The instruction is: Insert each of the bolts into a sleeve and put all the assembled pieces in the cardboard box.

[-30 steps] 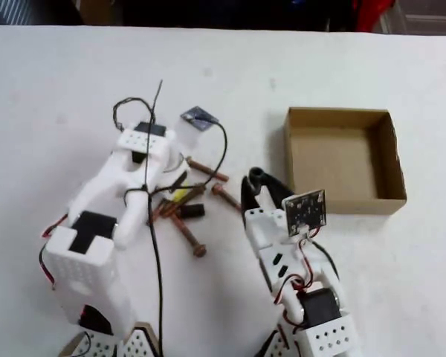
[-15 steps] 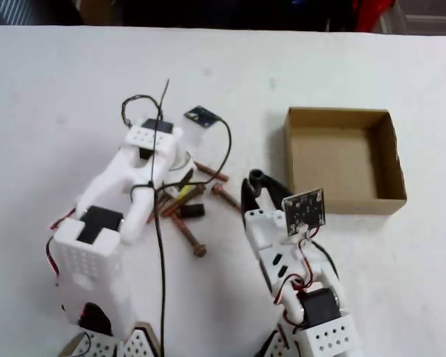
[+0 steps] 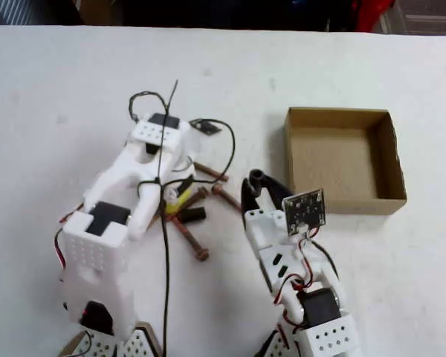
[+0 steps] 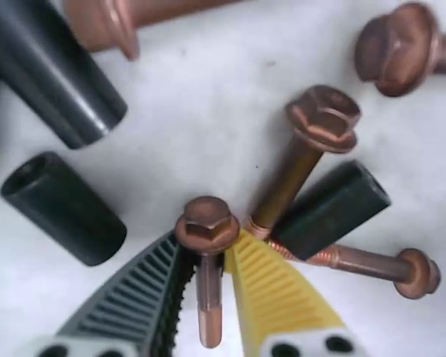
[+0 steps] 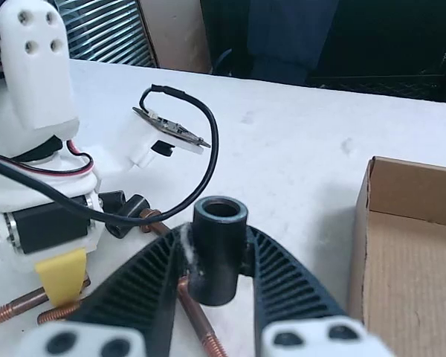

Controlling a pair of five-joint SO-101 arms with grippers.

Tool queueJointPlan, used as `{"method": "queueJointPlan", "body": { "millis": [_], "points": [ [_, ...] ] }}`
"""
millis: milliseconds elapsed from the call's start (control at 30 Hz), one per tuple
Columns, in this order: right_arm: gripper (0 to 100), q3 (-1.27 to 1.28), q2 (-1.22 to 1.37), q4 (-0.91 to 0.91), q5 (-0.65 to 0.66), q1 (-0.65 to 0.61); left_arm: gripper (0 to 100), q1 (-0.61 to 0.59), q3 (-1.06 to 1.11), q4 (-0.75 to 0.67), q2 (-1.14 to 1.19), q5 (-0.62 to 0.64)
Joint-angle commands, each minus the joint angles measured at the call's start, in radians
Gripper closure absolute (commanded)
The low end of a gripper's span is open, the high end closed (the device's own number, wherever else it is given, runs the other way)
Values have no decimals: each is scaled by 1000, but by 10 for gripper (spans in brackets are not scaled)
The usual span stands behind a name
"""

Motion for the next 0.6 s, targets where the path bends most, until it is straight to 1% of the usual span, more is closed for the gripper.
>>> {"method": "queueJointPlan", "body": {
  "millis": [0,100,200,233,400,567],
  "points": [
    [981,9,-22,5,-6,10,965,12,-26,23,-39,8],
    [981,9,-22,5,-6,10,979,16,-26,23,-99,14],
    [981,9,-22,5,-6,10,979,16,-18,29,-157,75],
    [981,9,-22,5,-6,10,979,15,-18,29,-171,75],
    [981,9,-22,5,-6,10,979,10,-25,29,-243,60],
    [981,9,-19,5,-6,10,979,7,-17,48,-331,6]
  ]
}}
